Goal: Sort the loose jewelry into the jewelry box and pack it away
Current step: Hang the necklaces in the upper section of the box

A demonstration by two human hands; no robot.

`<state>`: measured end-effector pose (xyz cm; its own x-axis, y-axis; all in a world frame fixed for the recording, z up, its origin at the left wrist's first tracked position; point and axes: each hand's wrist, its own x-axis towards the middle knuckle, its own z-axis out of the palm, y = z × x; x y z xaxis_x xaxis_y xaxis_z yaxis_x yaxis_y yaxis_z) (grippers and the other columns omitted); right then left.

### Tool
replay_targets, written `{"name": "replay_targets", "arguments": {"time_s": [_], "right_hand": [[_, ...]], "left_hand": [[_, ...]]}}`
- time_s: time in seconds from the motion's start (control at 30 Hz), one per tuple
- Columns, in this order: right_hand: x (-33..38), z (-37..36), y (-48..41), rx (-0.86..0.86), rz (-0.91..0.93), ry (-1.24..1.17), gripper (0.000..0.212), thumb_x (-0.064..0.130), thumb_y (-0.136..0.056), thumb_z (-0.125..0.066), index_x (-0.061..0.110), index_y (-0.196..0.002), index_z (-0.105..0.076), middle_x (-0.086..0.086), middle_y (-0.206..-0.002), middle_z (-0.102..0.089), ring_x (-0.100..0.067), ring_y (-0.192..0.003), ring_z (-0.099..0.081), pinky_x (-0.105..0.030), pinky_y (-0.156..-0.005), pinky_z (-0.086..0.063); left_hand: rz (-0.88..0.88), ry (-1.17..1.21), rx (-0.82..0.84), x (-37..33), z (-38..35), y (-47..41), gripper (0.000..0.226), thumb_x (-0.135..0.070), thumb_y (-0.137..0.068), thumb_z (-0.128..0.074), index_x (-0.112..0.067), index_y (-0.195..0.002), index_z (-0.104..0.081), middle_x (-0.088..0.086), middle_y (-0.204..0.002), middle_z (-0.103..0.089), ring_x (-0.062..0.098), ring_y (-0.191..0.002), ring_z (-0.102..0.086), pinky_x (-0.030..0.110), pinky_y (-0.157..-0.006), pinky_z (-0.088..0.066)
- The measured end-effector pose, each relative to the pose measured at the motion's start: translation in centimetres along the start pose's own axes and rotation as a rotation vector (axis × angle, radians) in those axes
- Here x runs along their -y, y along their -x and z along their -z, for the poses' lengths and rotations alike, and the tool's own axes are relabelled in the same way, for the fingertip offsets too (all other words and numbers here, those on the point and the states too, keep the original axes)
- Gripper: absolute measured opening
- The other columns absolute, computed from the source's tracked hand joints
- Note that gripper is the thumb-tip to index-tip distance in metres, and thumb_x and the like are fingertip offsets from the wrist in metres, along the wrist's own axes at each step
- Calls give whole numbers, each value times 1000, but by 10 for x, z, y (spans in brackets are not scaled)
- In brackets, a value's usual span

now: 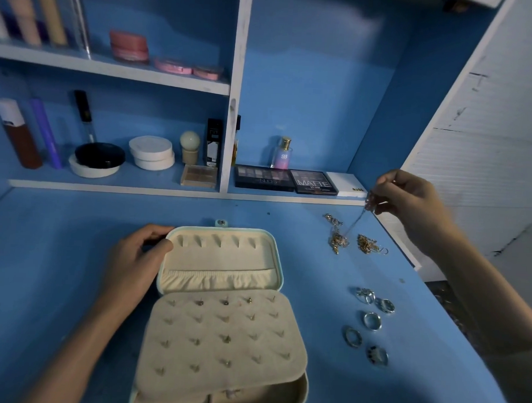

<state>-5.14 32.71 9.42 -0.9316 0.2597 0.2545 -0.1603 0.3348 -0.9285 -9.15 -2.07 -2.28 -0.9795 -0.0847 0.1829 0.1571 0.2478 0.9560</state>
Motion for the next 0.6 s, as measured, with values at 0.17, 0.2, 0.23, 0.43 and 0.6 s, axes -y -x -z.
{"name": "replay_targets", "arguments": {"time_s": [0.17,0.2,0.23,0.43,0.6], "right_hand": [[13,-9,4,103,33,67,15,-4,-89,-52,5,-76,-55,-10,-65,-64,-21,-61,-60,-28,-59,-48],[11,-10,4,142,34,168,13,-4,-88,-53,3,-77,-56,-11,-67,-65,-22,-63,-61,-29,-61,-48],[6,-12,2,164,42,306,11,-3,-86,-55,3,-77,-58,-11,-68,-66,-21,-64,-62,-30,-62,-49],[-50,7,-20,263,-128,929,7,21,-89,-62,18,-94,-65,-6,-99,-67,-20,-86,-60,-26,-75,-45],[-80,21,-18,272,-279,1015,34,26,-87,-63,14,-119,-63,-9,-116,-62,-23,-97,-56,-22,-79,-36]], "left_hand": [[-1,16,7,-1,0,1,34,2,-85,-58,-30,-79,-65,-18,-80,-68,2,-83,-59,19,-69,-41],[-4,17,9,-2,0,2,33,3,-85,-58,-29,-80,-64,-13,-85,-67,3,-83,-59,19,-69,-41],[-7,18,9,-3,-1,2,32,3,-85,-57,-29,-80,-64,-11,-87,-66,3,-84,-59,19,-69,-41],[4,12,9,0,0,0,34,2,-85,-58,-31,-80,-64,-10,-89,-66,6,-85,-59,21,-69,-41],[4,11,2,-3,-1,1,33,2,-85,-58,-30,-79,-64,-11,-88,-65,3,-83,-58,18,-69,-40]]}}
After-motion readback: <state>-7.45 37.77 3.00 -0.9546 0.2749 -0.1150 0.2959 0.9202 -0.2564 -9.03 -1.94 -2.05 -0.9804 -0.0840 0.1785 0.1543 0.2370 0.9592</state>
